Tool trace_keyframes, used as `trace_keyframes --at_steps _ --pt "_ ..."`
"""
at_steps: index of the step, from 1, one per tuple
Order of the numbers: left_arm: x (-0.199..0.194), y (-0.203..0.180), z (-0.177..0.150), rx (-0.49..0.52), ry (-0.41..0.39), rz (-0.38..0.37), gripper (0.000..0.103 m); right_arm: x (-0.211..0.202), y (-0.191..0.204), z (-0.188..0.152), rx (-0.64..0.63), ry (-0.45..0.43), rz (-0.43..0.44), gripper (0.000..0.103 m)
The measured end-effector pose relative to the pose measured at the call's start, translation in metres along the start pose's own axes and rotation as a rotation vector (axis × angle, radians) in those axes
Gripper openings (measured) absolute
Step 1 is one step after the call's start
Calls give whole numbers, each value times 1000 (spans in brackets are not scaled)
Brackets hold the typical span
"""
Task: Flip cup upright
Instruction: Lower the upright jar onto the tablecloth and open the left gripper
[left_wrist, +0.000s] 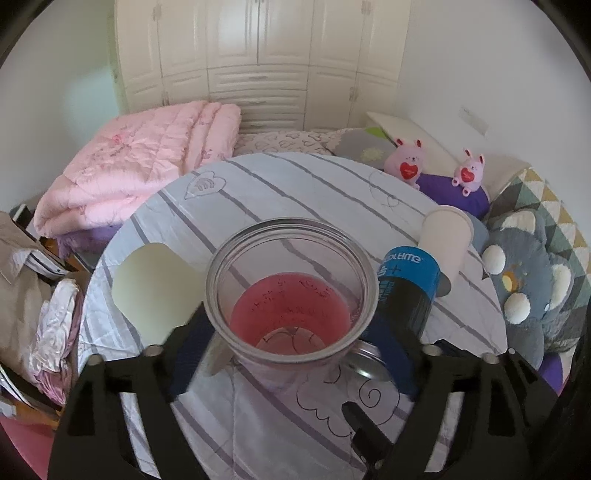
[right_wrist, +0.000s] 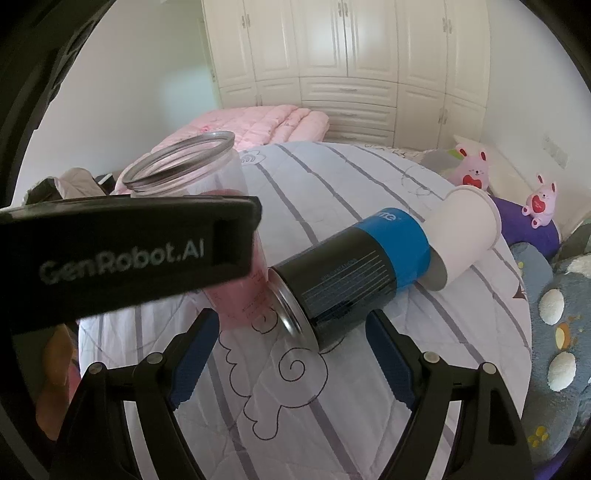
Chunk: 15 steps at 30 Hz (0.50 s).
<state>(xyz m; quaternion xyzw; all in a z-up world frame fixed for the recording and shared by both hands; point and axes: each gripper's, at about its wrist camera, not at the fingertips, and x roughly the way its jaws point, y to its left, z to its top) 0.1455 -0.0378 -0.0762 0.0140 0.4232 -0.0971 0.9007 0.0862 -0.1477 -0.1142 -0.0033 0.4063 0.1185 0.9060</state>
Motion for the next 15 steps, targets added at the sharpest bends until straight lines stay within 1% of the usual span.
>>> trace_keyframes --at_steps 1,2,11,15 --pt "-2 0 0 5 -3 3 98 -2 0 0 0 -3 -2 83" --pt "-4 0 0 8 -8 7 101 -3 1 0 -2 -5 -4 83" --pt "-22 3 -11 0 -24 8 102 -20 4 1 -2 -36 -17 83" --pt "-37 4 -17 7 -52 15 102 -30 8 1 -8 -53 -23 83"
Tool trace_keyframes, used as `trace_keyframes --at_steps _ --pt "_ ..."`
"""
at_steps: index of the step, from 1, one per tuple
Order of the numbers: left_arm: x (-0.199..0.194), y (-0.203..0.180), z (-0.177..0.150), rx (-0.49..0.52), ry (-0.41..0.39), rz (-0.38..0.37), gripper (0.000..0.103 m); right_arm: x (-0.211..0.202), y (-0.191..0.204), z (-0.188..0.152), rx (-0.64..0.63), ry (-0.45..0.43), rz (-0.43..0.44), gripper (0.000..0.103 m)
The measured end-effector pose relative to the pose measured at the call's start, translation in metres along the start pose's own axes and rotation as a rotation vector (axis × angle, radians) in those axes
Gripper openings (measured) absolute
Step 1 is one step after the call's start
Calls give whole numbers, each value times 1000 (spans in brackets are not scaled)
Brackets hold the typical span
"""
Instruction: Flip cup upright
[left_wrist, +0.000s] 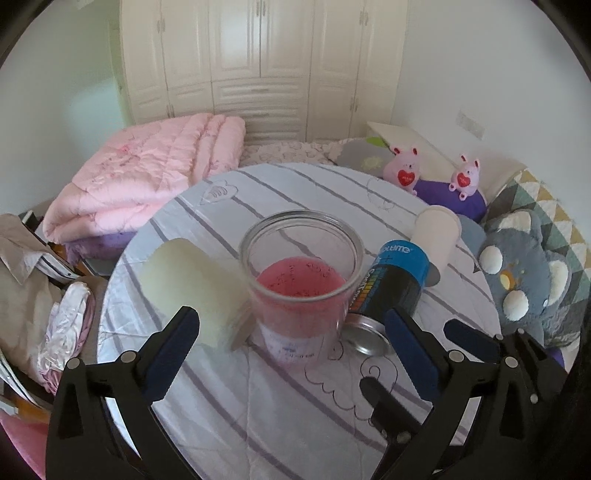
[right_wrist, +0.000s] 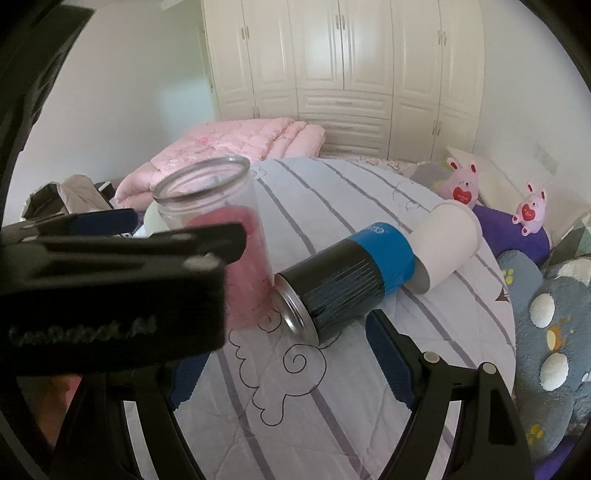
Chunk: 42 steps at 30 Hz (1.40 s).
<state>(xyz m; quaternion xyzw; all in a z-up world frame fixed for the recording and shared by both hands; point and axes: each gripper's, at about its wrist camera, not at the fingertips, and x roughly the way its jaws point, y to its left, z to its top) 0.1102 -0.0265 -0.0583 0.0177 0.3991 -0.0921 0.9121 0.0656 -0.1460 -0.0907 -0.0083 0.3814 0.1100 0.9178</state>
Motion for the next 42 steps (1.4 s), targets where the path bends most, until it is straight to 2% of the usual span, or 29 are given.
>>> trace_keyframes --at_steps 13,21,28,33,42 --pt "-61 9 -25 -1 -102 7 103 -37 9 -7 -22 -69 -15 83" --pt "-96 8 -44 -7 -249 7 103 -66 11 -16 -7 -143 -49 83" --pt "-116 6 -63 -7 -353 48 103 -95 6 -25 -3 -247 -116 83" --pt "-122 3 -67 -23 -338 38 103 -109 3 -26 -14 -300 -194 84" --pt "-127 -1 -70 -43 -343 71 103 -122 -14 -28 22 -353 -246 84"
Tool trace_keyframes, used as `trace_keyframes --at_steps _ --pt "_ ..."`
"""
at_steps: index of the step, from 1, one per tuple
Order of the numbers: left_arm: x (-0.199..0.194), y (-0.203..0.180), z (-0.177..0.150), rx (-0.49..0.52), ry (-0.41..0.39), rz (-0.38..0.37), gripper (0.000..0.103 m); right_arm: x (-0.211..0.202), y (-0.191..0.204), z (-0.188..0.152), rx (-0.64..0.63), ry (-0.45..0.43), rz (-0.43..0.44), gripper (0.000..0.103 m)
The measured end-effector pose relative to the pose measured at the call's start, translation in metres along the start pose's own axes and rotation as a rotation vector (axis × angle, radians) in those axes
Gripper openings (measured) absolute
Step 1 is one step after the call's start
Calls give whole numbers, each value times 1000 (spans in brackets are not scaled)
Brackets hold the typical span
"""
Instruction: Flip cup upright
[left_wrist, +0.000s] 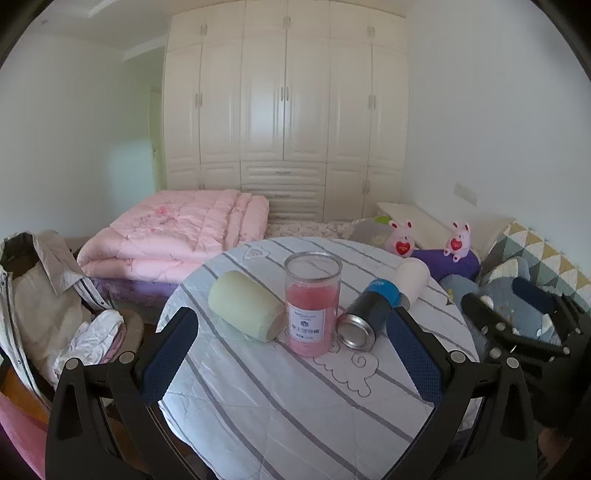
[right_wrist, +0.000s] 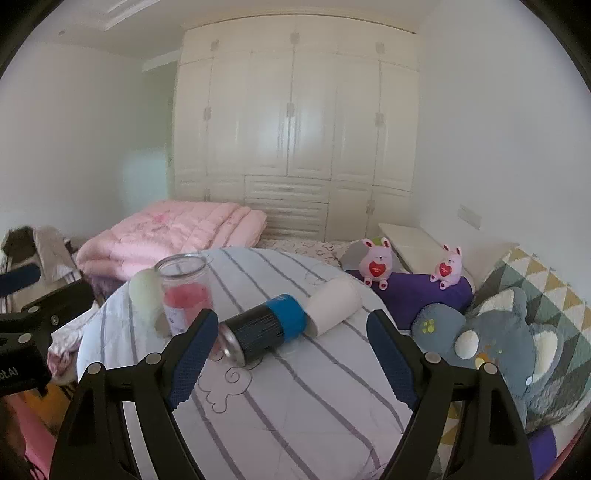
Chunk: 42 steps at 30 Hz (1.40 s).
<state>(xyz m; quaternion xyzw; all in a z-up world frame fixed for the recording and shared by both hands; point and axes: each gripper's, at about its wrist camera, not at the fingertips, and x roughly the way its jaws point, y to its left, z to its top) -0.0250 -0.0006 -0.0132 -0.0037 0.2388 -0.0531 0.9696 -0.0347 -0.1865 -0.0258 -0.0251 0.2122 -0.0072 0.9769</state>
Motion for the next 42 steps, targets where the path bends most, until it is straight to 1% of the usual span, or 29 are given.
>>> trace_keyframes --at_steps 5,10,21,30,42 --pt "6 -6 -3 8 34 10 103 -9 -11 2 37 -38 -12 84" --pt "10 -15 -5 18 61 8 103 -15 -12 5 36 -70 -8 84" --pt "12 -26 -6 33 65 6 103 -9 -21 3 49 -58 17 84" --pt "11 -29 -6 39 40 -2 103 -8 -21 2 47 -62 26 84" --pt "4 -30 -2 40 -35 0 103 -10 -19 1 31 -93 22 84"
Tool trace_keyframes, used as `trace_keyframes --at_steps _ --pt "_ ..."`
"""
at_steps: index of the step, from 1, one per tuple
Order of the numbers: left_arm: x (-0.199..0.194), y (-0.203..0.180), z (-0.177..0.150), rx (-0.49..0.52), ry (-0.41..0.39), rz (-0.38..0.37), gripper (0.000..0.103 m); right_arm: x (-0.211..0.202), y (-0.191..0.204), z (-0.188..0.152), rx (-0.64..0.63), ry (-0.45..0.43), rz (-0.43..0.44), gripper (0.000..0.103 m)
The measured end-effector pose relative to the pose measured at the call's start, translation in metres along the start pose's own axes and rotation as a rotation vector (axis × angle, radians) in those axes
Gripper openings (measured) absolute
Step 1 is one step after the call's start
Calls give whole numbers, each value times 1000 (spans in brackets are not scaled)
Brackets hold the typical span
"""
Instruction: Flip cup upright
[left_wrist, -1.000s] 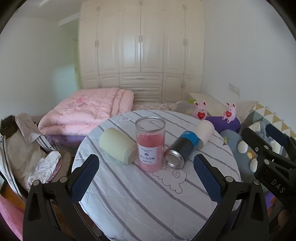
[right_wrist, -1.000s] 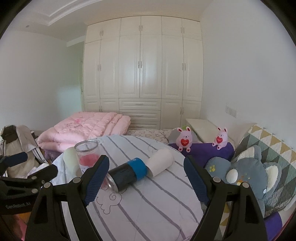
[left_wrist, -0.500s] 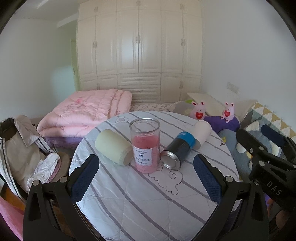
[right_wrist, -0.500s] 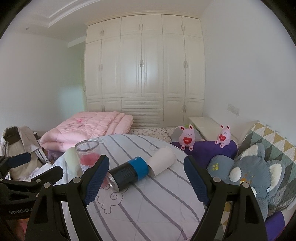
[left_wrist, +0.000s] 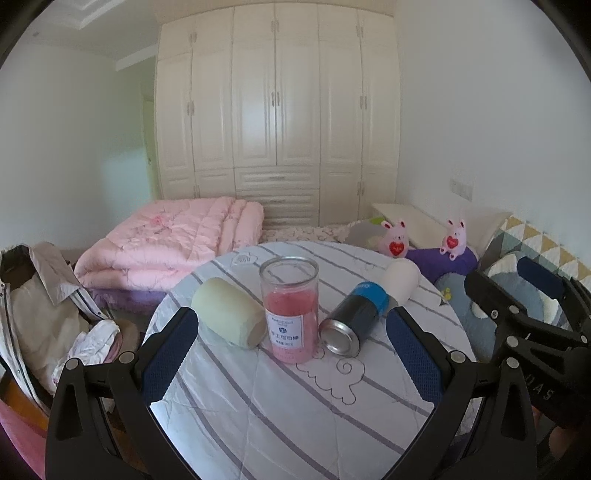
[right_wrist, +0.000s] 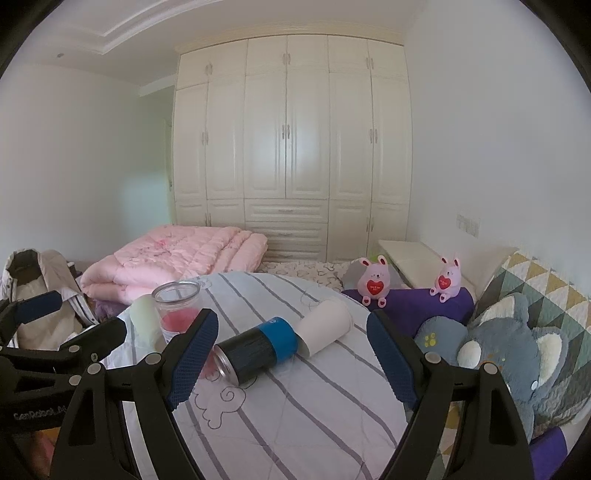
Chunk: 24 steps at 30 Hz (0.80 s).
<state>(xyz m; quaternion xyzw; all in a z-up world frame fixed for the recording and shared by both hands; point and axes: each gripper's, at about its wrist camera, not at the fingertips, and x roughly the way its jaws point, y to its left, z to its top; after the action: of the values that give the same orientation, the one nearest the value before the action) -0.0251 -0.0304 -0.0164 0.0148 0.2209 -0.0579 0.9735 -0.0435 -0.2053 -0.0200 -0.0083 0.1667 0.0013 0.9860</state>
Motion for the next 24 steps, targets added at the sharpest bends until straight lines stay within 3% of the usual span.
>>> trace_keyframes --at_steps 24 --pt "4 6 3 5 -33 17 103 1 -1 3 -7 13 6 84"
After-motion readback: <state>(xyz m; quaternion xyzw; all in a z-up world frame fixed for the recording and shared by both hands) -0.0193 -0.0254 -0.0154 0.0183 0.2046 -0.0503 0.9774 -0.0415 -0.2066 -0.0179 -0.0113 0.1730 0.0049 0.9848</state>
